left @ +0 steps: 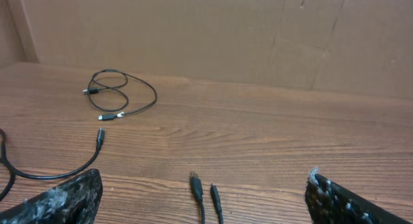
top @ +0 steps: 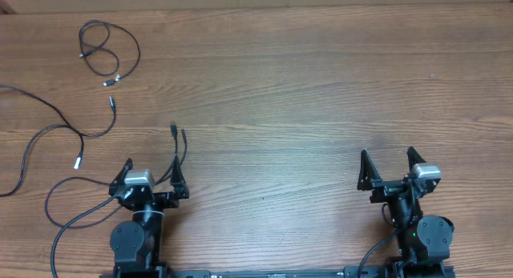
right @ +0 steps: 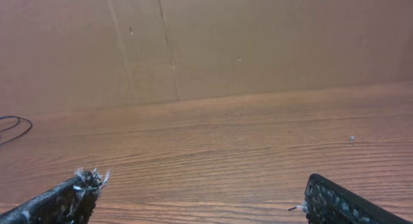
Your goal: Untangle cables
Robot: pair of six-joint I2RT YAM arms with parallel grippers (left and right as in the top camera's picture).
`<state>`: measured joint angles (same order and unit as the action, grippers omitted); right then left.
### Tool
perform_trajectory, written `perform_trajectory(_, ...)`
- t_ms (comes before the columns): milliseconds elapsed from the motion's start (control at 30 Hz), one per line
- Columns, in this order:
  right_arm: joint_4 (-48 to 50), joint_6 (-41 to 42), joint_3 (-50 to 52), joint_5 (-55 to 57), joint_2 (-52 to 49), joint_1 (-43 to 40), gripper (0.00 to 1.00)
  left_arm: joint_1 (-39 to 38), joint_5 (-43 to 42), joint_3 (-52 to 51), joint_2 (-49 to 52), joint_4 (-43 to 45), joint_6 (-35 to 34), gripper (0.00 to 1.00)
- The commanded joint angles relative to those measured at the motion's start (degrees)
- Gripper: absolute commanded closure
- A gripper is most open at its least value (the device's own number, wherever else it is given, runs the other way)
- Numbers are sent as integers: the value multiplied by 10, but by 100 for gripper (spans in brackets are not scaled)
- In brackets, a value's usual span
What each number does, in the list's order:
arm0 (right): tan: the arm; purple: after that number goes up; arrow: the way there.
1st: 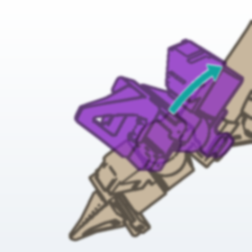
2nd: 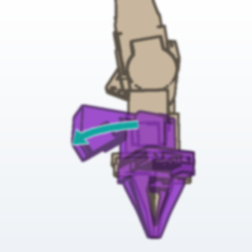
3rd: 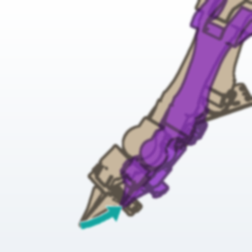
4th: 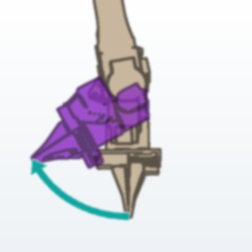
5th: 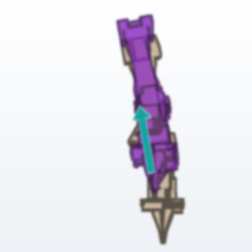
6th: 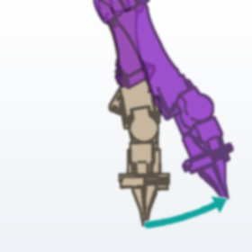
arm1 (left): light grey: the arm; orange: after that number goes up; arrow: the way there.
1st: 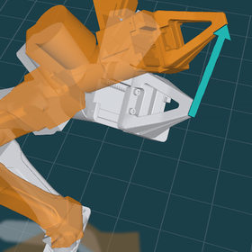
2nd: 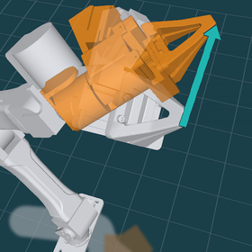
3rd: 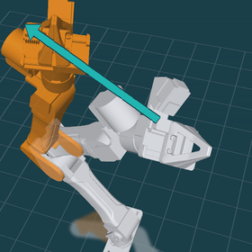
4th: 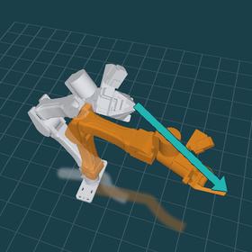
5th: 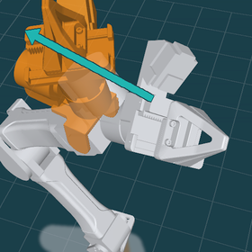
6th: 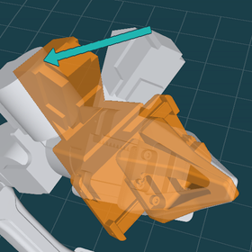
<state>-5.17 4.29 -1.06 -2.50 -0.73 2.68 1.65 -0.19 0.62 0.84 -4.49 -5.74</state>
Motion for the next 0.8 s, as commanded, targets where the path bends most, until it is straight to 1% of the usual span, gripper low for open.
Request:
perform_trajectory(0, 3, 2, 6, 8, 6, -2, 0, 3, 8, -3, -6, 0, 10, 0)
perform_trajectory(67, 3, -8, 6, 10, 6, -3, 0, 3, 8, -3, -6, 0, 10, 0)
perform_trajectory(167, 3, -46, 6, -2, 6, -3, 0, 3, 8, -3, -6, 0, 10, 0)
perform_trajectory(767, 5, -50, 6, 1, 6, -9, 0, 3, 8, -3, -6, 0, 10, 0)
